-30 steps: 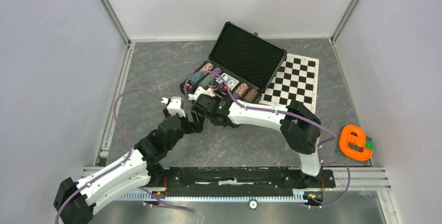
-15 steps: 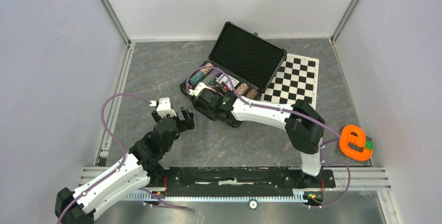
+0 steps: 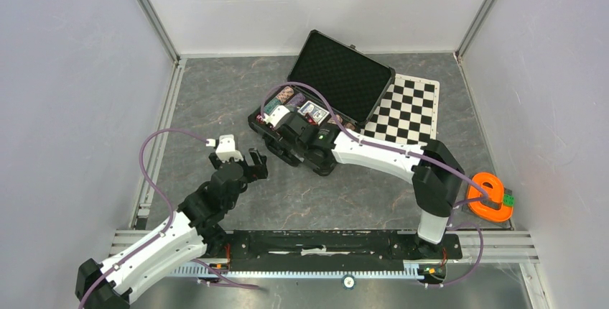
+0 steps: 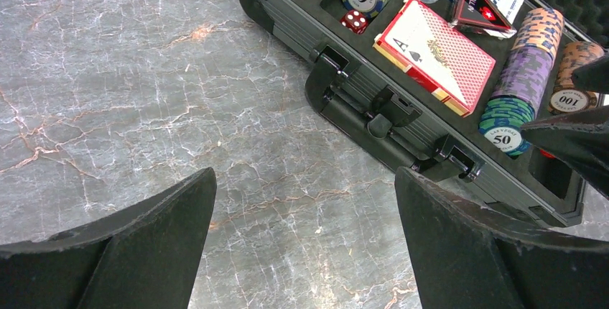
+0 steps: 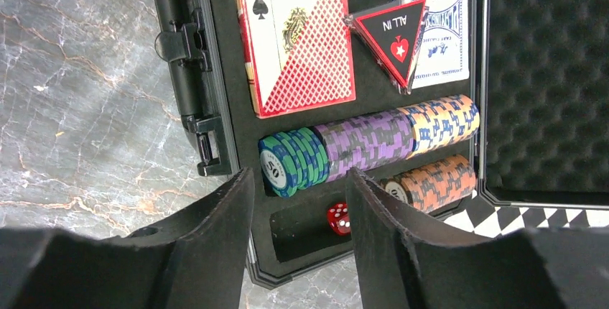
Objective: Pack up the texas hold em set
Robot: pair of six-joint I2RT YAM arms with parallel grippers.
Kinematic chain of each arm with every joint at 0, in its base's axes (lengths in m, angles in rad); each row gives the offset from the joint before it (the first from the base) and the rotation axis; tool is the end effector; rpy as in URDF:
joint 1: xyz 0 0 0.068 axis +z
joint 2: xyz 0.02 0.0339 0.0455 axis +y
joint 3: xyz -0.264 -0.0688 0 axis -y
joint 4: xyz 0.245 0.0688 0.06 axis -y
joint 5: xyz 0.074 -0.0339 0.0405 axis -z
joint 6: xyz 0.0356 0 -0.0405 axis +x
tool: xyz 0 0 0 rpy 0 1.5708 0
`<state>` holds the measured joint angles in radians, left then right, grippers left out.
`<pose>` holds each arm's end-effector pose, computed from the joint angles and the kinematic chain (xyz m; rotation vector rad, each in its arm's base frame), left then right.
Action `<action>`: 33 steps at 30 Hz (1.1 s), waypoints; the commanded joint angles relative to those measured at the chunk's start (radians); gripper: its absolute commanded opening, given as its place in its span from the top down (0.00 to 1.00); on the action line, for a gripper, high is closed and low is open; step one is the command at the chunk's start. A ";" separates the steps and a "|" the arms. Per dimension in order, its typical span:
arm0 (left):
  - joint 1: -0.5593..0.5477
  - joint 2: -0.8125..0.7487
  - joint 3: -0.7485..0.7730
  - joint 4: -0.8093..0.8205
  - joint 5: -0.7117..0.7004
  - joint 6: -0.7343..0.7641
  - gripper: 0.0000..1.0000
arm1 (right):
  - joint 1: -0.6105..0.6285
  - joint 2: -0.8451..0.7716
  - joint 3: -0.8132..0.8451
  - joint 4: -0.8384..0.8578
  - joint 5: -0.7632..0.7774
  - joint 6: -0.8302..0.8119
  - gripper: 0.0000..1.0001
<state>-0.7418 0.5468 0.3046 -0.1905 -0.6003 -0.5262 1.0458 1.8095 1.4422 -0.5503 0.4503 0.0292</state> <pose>0.1172 -0.0802 0.2069 -0.1691 1.9244 -0.2455 0.2124 0.3358 0.2538 -0.9891 2.1516 -0.0550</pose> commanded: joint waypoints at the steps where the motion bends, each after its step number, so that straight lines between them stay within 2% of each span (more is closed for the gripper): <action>1: 0.004 -0.002 0.005 0.041 -0.007 -0.020 0.00 | -0.007 -0.006 -0.009 0.019 -0.051 -0.001 0.46; 17: 0.004 0.028 0.007 0.057 0.010 -0.015 0.00 | -0.007 0.097 0.008 -0.016 0.130 0.006 0.42; 24: 0.004 0.027 0.007 0.056 0.003 -0.015 0.00 | -0.007 0.171 0.071 -0.079 0.335 0.090 0.38; 33: 0.004 0.036 0.008 0.054 -0.001 -0.016 0.00 | 0.013 0.218 0.117 -0.177 0.465 0.164 0.39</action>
<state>-0.7418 0.5762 0.3046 -0.1776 -0.5915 -0.5262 1.0721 1.9957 1.5158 -0.6411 0.7425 0.1608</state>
